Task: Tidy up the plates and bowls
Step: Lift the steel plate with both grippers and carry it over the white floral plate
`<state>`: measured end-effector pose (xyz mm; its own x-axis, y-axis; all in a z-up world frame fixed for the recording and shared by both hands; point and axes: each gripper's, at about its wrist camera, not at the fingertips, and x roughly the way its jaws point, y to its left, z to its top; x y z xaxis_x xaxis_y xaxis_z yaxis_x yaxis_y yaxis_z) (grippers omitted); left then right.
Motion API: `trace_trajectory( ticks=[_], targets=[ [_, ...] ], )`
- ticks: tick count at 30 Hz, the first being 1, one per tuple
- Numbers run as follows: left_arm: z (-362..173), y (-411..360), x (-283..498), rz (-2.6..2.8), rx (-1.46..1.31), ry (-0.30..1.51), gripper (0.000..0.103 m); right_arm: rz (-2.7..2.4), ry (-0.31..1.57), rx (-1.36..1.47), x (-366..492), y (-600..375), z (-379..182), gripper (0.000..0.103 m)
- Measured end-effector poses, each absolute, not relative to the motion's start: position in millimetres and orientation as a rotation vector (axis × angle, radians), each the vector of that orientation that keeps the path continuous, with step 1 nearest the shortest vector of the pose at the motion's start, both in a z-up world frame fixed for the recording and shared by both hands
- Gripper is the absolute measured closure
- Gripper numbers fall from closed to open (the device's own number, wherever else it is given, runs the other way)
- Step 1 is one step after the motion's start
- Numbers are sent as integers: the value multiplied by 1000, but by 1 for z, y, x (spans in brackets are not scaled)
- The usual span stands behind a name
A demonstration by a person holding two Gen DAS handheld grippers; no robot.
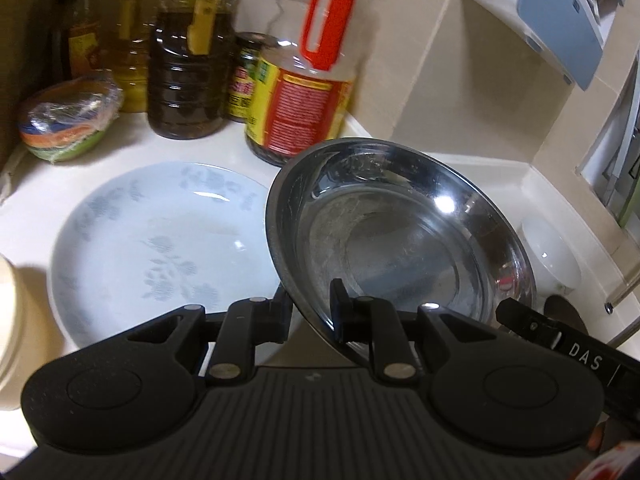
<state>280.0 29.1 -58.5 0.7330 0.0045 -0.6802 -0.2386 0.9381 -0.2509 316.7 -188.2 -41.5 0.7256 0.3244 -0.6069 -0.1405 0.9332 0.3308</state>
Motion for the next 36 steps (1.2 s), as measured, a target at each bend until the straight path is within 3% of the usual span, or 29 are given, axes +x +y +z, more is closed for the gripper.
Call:
trace_trajectory(
  ticks=[36],
  targets=[
    [-42, 92, 194, 294, -397, 694, 85, 443, 733, 215, 264, -112, -31, 87]
  ],
)
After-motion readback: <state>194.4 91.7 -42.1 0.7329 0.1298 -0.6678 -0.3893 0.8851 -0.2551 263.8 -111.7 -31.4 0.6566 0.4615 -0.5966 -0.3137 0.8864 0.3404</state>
